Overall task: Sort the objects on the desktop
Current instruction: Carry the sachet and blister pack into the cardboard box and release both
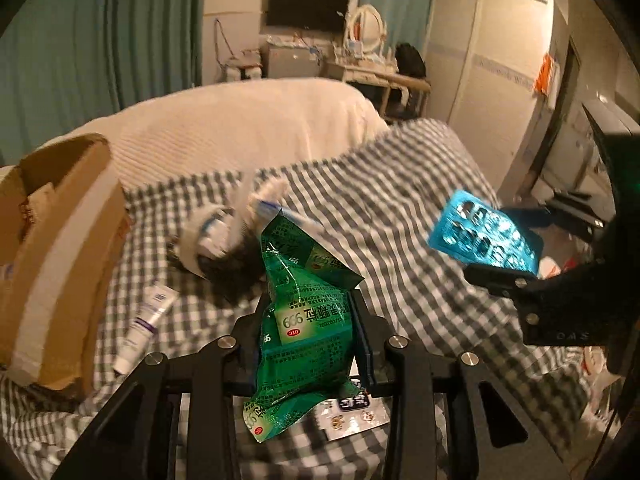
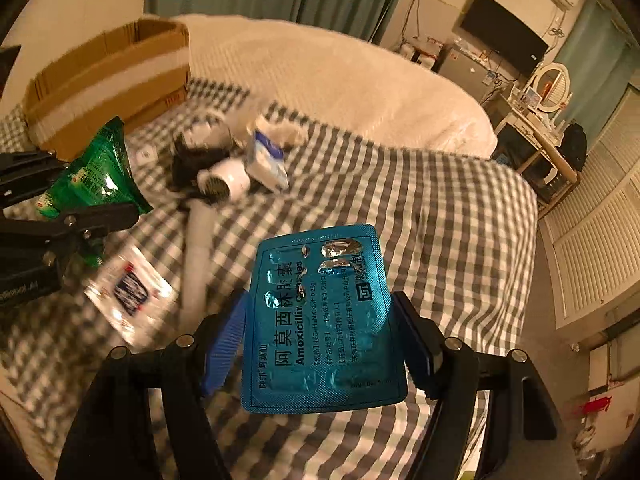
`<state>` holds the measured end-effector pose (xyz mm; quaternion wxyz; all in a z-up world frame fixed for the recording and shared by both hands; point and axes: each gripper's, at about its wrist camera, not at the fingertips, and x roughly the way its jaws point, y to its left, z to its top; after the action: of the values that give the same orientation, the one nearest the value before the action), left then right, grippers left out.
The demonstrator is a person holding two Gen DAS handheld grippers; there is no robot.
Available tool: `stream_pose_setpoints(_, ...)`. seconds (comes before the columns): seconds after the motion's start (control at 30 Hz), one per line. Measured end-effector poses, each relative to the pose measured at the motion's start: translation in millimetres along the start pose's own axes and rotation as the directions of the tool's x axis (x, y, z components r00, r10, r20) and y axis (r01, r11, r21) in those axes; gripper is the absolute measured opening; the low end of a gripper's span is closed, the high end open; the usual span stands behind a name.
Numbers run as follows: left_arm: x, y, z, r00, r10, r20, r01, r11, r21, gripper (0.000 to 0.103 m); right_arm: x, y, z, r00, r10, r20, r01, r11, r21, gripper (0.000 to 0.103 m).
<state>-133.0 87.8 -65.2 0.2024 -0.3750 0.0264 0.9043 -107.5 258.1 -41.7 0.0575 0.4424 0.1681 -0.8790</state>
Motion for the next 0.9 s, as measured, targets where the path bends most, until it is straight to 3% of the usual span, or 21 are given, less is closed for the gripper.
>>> stream_pose_setpoints(0.2, -29.2, 24.1, 9.5, 0.998, 0.017, 0.065, -0.015, 0.999, -0.038, 0.036, -34.5, 11.8, 17.2, 0.999, 0.022, 0.048, -0.022, 1.0, 0.011, 0.07)
stream_pose_setpoints(0.4, -62.1, 66.0, 29.0, 0.988, 0.063, 0.141, -0.049, 0.994, -0.101, 0.036, -68.1, 41.8, 52.9, 0.98, 0.12, 0.158, -0.129, 0.991, 0.044, 0.07)
stream_pose_setpoints(0.57, -89.7, 121.0, 44.2, 0.971, 0.149, 0.186, -0.12, 0.98, -0.16, 0.036, -79.1, 78.4, 92.8, 0.946, 0.212, 0.247, -0.224, 0.974, 0.022, 0.07)
stream_pose_setpoints(0.9, -118.7, 249.3, 71.5, 0.922, 0.323, 0.213, -0.238, 0.907, -0.348, 0.036, -57.5, 155.9, 190.7, 0.86, 0.383, 0.336, -0.404, 0.915, -0.009, 0.07)
